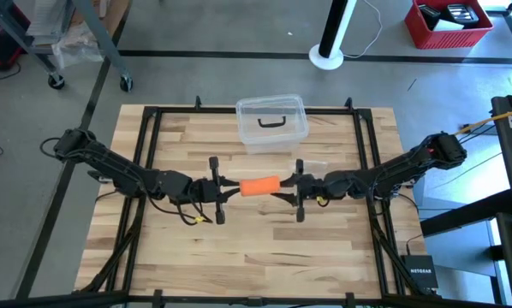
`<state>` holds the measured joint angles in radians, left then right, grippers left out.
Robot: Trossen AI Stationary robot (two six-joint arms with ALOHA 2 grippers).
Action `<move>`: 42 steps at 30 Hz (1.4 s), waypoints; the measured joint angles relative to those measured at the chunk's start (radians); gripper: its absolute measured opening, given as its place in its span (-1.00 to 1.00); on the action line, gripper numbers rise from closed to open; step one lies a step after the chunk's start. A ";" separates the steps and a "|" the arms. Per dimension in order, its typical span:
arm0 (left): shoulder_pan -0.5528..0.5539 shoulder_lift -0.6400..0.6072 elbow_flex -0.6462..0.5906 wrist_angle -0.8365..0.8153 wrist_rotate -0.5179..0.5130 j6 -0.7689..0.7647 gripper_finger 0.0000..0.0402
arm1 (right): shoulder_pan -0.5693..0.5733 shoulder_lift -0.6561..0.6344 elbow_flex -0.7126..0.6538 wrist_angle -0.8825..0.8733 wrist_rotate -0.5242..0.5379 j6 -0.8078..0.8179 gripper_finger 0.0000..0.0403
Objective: Roll bandage
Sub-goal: Roll the orange bandage
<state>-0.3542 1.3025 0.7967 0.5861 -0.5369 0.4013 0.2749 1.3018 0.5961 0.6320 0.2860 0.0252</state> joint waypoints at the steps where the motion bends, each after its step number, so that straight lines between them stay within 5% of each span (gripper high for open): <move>1: 0.000 0.000 0.000 0.001 0.000 0.001 -0.98 | 0.000 -0.004 0.000 -0.032 0.017 -0.009 -0.37; 6: -0.001 0.000 0.000 0.002 0.002 -0.005 -0.98 | 0.000 -0.004 -0.028 -0.060 0.022 -0.033 -0.19; 14: -0.001 0.000 0.000 0.010 0.002 -0.005 -0.98 | -0.050 0.207 -0.194 0.612 -0.031 -0.003 -0.16; 21: -0.001 0.000 0.000 0.014 0.002 -0.006 -0.98 | -0.048 0.453 -0.078 0.853 -0.042 -0.013 -0.16; 42: -0.001 -0.001 0.000 0.038 0.002 0.018 -0.98 | -0.106 0.536 0.031 0.940 -0.121 -0.066 -0.16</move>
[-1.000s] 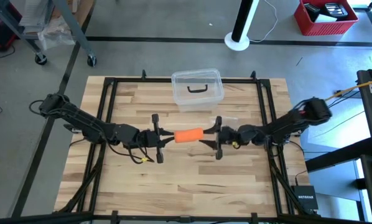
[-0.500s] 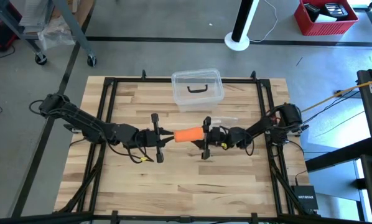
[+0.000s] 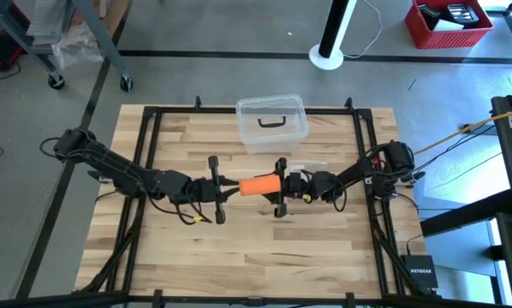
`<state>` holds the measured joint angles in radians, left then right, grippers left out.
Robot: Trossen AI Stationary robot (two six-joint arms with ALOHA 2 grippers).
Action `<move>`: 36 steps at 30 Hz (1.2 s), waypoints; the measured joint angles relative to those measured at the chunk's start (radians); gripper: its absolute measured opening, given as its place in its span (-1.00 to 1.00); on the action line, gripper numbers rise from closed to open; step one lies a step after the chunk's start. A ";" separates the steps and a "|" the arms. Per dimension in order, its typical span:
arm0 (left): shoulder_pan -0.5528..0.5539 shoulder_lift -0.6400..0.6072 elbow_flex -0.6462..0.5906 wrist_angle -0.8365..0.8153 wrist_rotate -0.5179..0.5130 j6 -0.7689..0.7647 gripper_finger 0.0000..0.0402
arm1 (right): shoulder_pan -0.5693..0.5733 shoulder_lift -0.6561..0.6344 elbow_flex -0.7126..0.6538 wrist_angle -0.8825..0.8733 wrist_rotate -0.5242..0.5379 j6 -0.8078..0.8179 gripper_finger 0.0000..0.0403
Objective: Roll bandage
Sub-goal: Roll the orange bandage
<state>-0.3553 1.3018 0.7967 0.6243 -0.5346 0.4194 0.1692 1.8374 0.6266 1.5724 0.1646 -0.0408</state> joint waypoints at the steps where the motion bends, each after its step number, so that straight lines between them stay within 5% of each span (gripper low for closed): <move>1: 0.000 0.000 0.000 0.000 0.000 0.000 -0.98 | 0.000 0.000 0.000 -0.001 0.000 -0.005 -0.16; 12: 0.000 0.000 0.000 -0.005 0.000 -0.001 -0.98 | 0.000 -0.014 0.000 -0.001 -0.019 -0.036 -0.21; 22: 0.000 0.000 0.000 -0.009 0.000 -0.001 -0.98 | 0.009 -0.015 0.000 -0.002 -0.027 -0.043 -0.95; 36: 0.004 -0.020 0.001 -0.016 -0.019 0.046 -0.98 | 0.151 -0.044 0.001 -0.003 0.044 -0.062 -0.96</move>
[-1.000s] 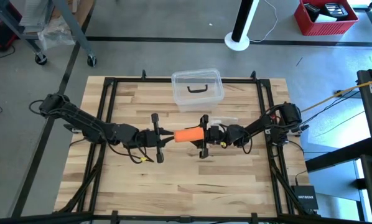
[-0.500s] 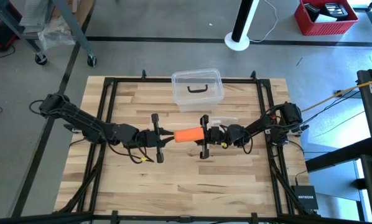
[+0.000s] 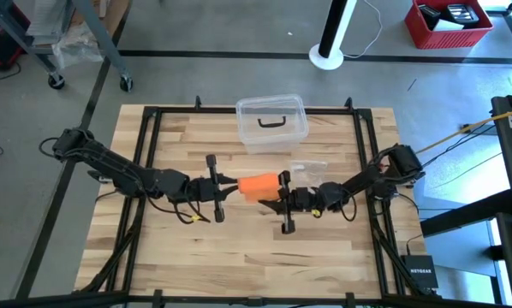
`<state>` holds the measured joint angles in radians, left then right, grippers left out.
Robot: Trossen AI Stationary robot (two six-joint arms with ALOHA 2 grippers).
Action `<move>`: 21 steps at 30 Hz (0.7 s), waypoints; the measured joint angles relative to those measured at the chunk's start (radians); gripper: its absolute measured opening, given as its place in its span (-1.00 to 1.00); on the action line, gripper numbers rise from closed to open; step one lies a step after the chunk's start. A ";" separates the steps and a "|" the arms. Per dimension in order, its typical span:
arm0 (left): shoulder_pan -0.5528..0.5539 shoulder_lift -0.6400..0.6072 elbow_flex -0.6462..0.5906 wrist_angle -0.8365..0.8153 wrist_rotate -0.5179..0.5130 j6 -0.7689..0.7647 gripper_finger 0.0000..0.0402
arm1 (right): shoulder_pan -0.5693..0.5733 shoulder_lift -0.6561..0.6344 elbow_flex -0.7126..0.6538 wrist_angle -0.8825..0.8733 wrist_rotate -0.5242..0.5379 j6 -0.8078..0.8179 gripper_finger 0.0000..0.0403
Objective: Roll bandage
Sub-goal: Roll the orange bandage
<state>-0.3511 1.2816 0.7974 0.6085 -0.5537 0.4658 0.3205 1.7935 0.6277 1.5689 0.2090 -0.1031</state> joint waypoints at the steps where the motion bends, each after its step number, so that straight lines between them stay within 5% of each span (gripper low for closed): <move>1: 0.000 0.000 0.000 0.000 -0.006 0.010 -0.98 | 0.010 -0.006 0.004 -0.001 0.000 -0.010 -0.97; 16: 0.004 0.002 0.000 -0.021 -0.034 0.033 -0.98 | 0.073 -0.023 0.204 -0.246 -0.002 -0.121 -0.97; 21: -0.012 0.002 0.001 -0.064 -0.034 0.015 -0.98 | 0.113 -0.076 0.217 -0.256 0.079 -0.251 -0.98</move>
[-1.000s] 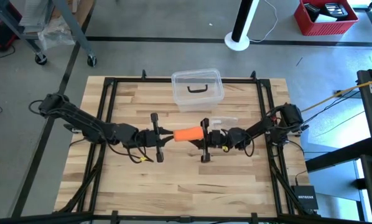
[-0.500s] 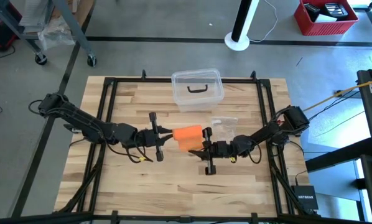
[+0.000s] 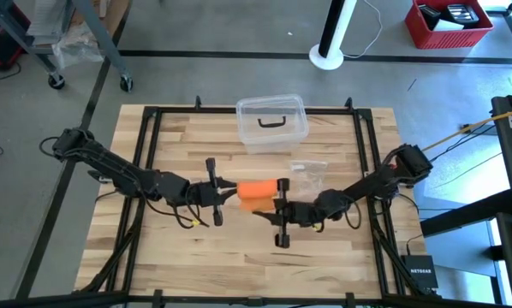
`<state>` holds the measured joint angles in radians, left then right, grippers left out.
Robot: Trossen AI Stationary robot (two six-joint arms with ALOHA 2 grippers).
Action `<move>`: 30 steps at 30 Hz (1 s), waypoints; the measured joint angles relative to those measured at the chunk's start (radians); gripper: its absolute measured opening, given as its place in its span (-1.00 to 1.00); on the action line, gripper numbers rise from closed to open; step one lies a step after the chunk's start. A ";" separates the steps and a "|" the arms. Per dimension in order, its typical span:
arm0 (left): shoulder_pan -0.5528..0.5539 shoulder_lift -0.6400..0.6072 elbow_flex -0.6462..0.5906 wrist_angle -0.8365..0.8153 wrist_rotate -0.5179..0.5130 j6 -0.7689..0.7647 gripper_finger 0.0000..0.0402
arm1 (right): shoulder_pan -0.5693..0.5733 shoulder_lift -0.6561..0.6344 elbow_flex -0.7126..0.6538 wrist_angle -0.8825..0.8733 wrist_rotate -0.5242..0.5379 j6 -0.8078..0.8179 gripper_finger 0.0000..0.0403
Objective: Roll bandage
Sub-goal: Roll the orange bandage
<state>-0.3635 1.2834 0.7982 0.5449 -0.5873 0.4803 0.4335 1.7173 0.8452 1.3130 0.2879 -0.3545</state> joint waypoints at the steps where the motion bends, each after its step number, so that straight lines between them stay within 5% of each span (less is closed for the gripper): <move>1: -0.004 0.001 0.000 -0.003 0.000 0.002 -0.98 | 0.007 -0.016 0.000 -0.006 0.034 -0.028 -0.98; 13: -0.015 0.012 0.000 -0.015 0.011 -0.009 -0.98 | -0.023 -0.071 0.012 -0.079 0.162 -0.068 -0.94; 23: -0.013 0.056 -0.003 -0.021 0.006 -0.080 -0.98 | -0.022 -0.073 0.140 -0.438 0.489 0.032 -0.92; 30: -0.007 0.083 -0.003 -0.019 0.014 -0.153 -0.98 | -0.022 -0.072 0.191 -0.610 0.514 0.035 -0.57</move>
<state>-0.3702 1.3664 0.7948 0.5258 -0.5730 0.3278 0.4118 1.6448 1.0362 0.7034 0.8017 -0.3191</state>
